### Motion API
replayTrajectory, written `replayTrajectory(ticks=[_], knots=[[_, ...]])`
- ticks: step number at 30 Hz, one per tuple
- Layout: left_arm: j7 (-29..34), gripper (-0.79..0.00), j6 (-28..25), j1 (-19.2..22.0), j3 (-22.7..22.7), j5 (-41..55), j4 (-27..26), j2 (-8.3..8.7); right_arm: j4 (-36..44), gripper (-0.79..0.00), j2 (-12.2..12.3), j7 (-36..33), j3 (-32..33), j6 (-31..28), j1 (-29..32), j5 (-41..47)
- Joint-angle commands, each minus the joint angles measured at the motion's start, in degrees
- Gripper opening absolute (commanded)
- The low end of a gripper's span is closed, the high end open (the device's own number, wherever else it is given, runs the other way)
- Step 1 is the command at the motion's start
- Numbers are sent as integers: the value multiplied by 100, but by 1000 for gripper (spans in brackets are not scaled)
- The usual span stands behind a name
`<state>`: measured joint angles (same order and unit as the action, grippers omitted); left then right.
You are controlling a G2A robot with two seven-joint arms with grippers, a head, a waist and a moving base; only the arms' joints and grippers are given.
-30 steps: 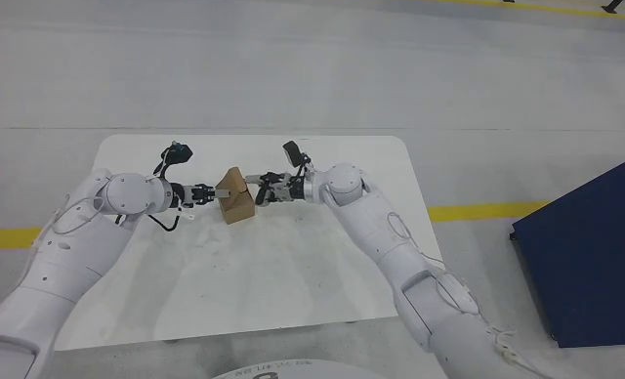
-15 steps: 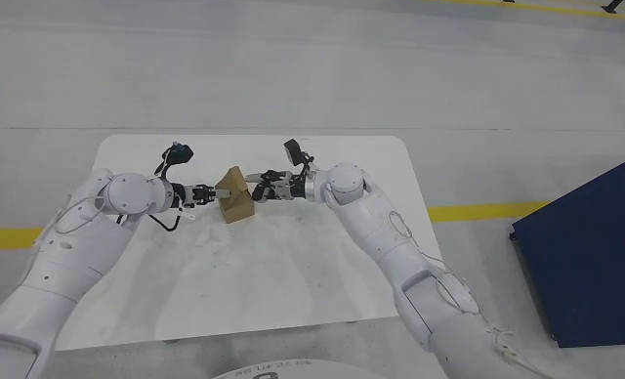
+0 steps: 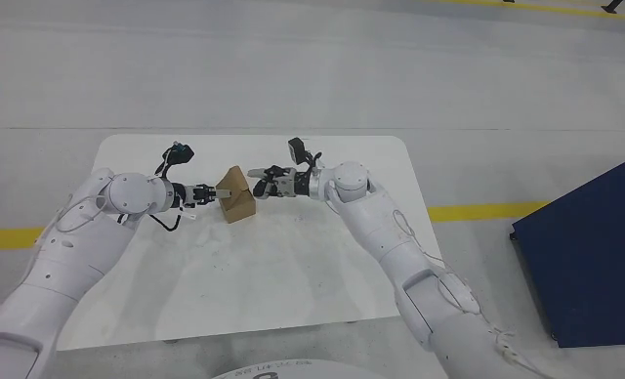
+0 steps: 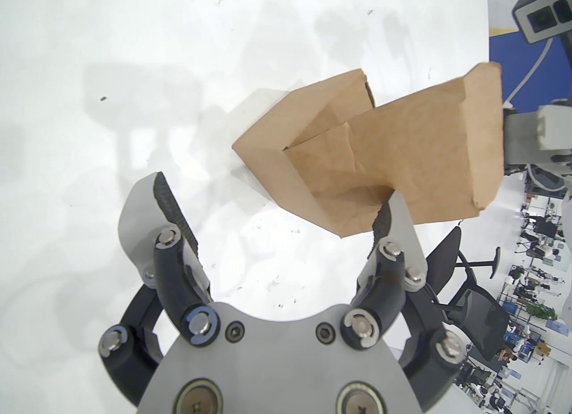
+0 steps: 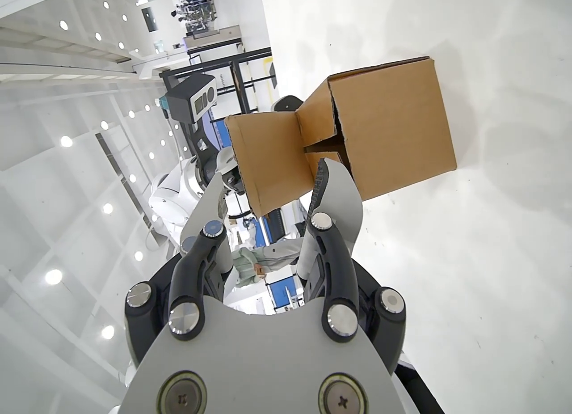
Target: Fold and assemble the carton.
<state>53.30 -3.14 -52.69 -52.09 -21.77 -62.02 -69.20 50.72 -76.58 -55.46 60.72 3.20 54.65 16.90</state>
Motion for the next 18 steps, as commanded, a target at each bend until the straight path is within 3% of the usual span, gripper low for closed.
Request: replayTrajectory(ticks=[1, 12, 16, 17, 18], knots=[[5, -6, -1, 6, 5, -7, 8, -3, 26, -400, -1, 10, -40, 2, 4, -56], [1, -9, -20, 15, 5, -12, 41, -14, 107, -431, -34, 155, -244, 161, -13, -213], [3, -12, -26, 14, 0, -15, 45, -15, 44, -662, -62, 190, -335, 257, -76, -237], [3, -18, -25, 13, -1, -16, 44, -16, 31, -751, -68, 194, -354, 260, -87, -244], [3, -15, -25, 12, -2, -17, 43, -16, 21, -785, -73, 199, -369, 261, -95, -245]])
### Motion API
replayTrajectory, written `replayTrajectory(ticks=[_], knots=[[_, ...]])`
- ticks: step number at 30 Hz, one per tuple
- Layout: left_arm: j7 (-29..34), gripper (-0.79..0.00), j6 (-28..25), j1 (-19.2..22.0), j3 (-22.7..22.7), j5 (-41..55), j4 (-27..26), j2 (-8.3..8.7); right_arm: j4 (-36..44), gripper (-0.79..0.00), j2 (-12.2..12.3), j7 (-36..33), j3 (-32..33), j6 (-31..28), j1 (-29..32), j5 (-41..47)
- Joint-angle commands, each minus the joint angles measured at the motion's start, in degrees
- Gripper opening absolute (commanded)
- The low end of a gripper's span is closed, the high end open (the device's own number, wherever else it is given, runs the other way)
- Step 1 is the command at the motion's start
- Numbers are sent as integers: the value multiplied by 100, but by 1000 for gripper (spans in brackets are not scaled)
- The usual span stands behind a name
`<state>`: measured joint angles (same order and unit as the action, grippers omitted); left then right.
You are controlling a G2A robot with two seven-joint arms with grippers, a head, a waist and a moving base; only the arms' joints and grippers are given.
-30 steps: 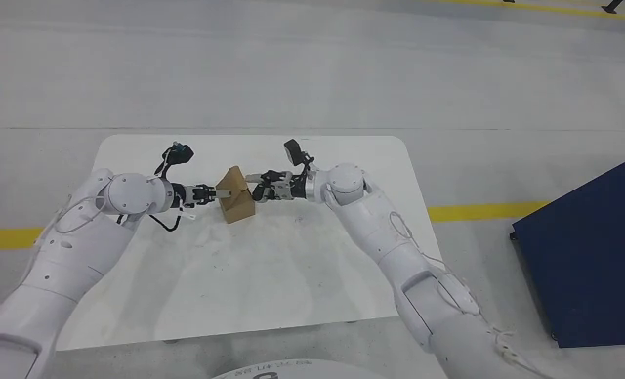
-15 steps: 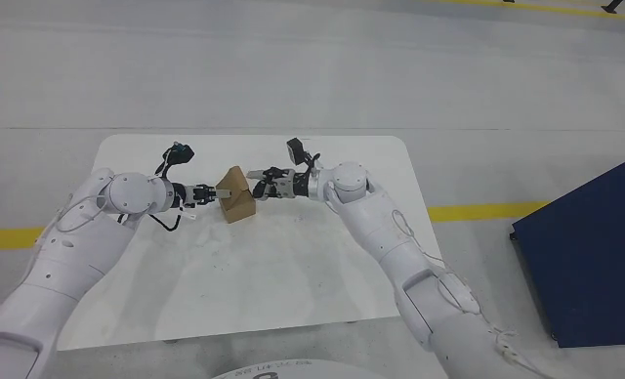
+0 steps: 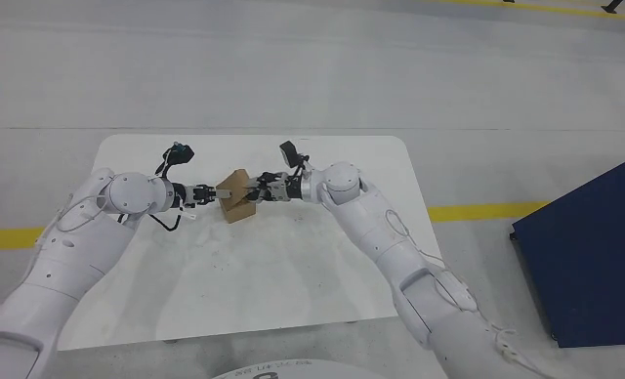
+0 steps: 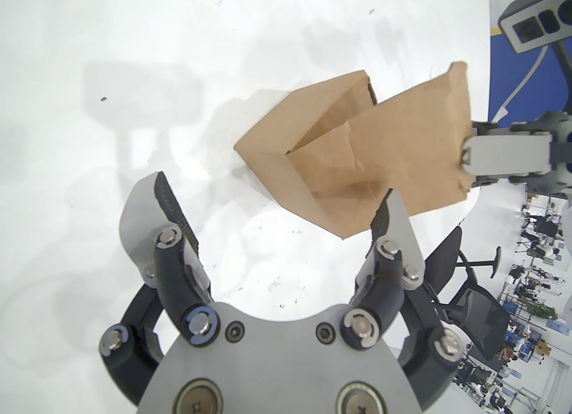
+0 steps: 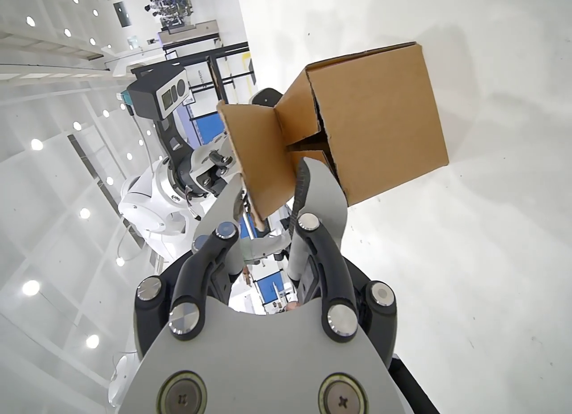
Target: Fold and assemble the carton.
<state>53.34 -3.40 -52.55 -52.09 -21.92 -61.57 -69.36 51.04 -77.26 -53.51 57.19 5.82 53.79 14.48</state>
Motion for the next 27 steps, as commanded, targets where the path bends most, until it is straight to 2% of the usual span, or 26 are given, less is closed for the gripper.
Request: replayTrajectory(ticks=[1, 12, 19, 23, 27], knots=[[1, -15, 2, -2, -2, -3, -3, -1, -18, -785, -9, 0, -29, -4, -16, -2], [18, -15, 29, -8, 4, -36, -41, -8, -34, -770, -15, 54, -33, -101, -8, 75], [22, -9, 45, -23, -42, -54, -64, 5, -88, -489, 27, -46, -74, -184, 11, -198], [14, -12, 34, -53, -84, -69, -99, 20, 22, -483, 88, -41, -82, -352, 151, -498], [33, -9, 59, -70, -94, -86, -145, 25, 212, -526, 156, -87, -22, -386, 305, -657]])
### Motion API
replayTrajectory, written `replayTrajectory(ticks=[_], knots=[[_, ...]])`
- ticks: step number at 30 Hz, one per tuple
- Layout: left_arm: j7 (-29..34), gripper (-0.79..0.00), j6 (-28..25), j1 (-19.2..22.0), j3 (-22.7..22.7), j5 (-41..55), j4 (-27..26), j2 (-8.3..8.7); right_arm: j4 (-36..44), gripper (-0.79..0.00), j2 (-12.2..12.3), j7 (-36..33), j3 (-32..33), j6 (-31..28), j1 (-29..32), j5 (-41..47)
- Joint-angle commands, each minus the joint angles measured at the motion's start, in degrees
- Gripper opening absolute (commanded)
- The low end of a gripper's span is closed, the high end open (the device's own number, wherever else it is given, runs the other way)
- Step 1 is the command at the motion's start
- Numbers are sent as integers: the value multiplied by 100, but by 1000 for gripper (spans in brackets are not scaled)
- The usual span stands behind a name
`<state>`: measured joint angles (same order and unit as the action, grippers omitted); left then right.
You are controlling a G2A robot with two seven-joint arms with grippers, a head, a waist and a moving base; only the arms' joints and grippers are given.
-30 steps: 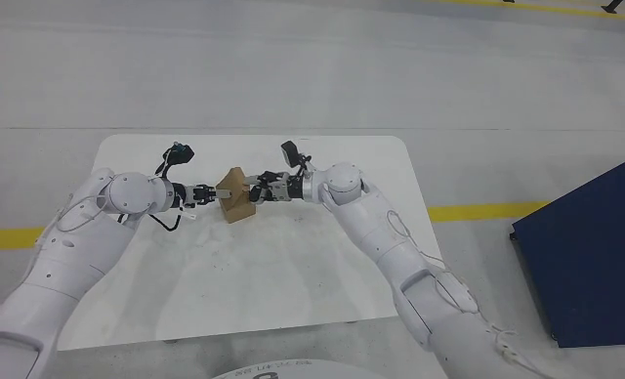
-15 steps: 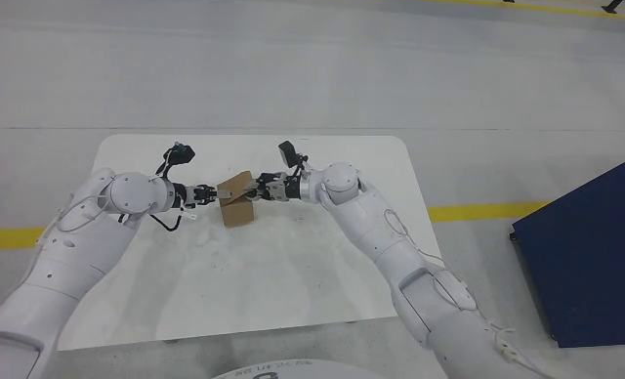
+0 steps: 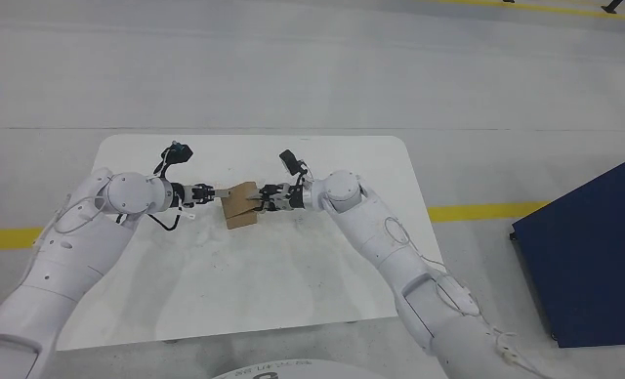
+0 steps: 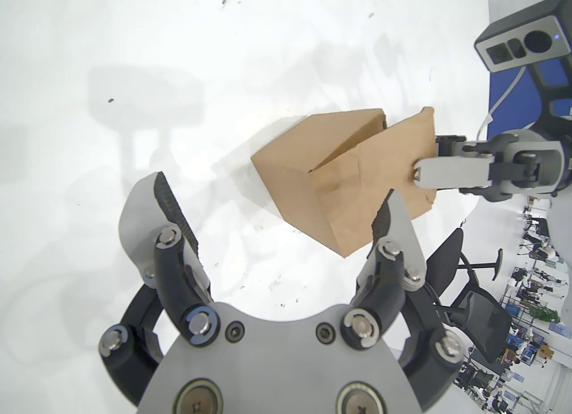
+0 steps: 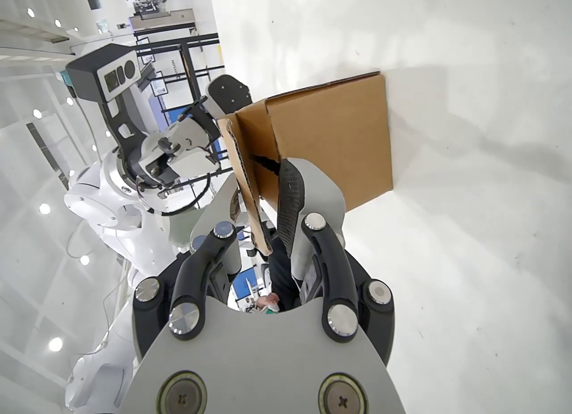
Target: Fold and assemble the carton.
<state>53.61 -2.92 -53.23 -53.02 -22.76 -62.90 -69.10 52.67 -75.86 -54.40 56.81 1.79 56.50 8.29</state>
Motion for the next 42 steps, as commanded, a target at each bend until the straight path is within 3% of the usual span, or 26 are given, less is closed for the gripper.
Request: replayTrajectory(ticks=[1, 7, 14, 20, 27, 33, 37, 42], knots=[[6, -12, 10, -5, -1, -14, -22, 1, 97, -526, 30, 25, 26, 46, 63, -83], [21, -15, 51, -5, 13, -56, -91, -2, 365, -489, 81, 113, 71, 181, 208, -193], [24, -37, 93, 8, 219, -248, -381, -50, 739, -517, 92, 170, 37, 219, 378, -149], [-59, -71, 52, 27, 306, -208, -226, -97, 815, -566, 80, 300, 172, 259, 443, 341], [-96, -200, -1, 79, 387, -160, -96, -147, 895, -468, 128, 472, 171, 253, 544, 47], [-136, -188, -12, 106, 406, -170, -49, -169, 1237, -465, 304, 362, 649, -151, 969, 88], [-175, -185, -40, 94, 407, -165, -39, -177, 1249, -465, 353, 389, 771, 123, 975, 54], [-227, -179, -64, 92, 437, -173, 4, -198, 1099, -468, 294, 411, 478, 366, 782, -86]])
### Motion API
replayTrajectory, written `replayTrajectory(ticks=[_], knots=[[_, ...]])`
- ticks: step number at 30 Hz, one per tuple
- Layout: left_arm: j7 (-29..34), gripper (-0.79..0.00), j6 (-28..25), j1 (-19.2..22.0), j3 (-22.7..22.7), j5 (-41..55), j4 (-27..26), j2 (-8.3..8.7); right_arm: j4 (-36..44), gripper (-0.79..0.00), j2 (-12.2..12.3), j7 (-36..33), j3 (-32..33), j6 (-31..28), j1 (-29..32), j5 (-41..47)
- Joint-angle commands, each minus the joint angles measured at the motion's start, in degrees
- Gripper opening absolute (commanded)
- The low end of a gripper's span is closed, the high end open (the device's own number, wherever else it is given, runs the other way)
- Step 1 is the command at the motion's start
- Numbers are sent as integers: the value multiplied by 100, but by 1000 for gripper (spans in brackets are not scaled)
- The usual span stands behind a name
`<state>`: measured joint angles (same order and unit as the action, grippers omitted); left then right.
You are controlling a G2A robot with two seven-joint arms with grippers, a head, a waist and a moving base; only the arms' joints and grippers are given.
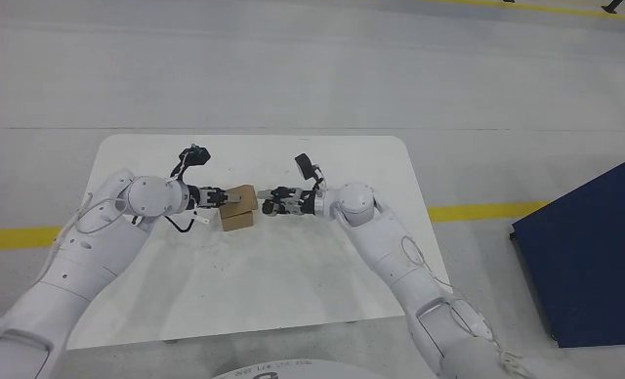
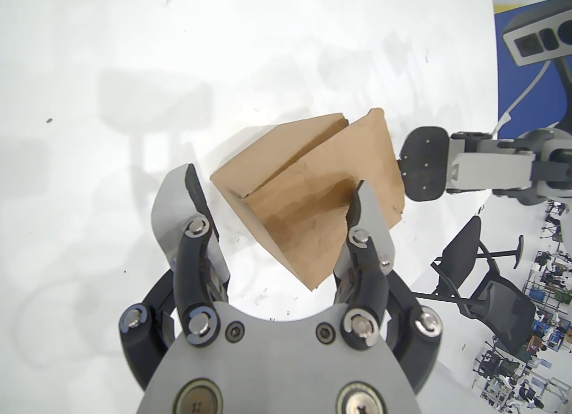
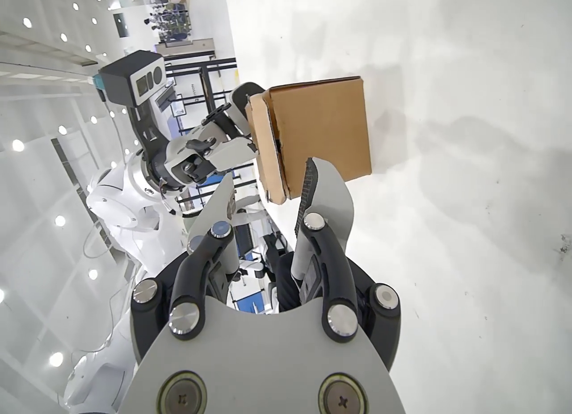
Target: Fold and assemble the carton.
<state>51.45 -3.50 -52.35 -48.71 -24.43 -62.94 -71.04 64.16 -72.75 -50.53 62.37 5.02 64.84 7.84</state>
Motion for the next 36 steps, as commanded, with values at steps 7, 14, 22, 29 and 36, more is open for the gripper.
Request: replayTrajectory(ticks=[7, 14, 22, 29, 36], knots=[[-183, -154, -124, -52, -51, 57, 22, -8, -437, -462, -100, 122, -282, 101, -312, 68], [-288, -120, -233, -128, -91, 60, 0, -3, -626, -471, -100, 71, -251, -3, -393, 197], [-351, -135, -311, -174, -148, 91, -12, 1, -771, -474, -123, 61, -292, 15, -498, 303], [-387, -123, -331, -197, -144, 75, -28, -9, -889, -489, -128, 36, -258, 22, -564, 457], [-417, -108, -369, -214, -175, 90, -42, -11, -943, -486, -155, 78, -386, 129, -623, 372]])
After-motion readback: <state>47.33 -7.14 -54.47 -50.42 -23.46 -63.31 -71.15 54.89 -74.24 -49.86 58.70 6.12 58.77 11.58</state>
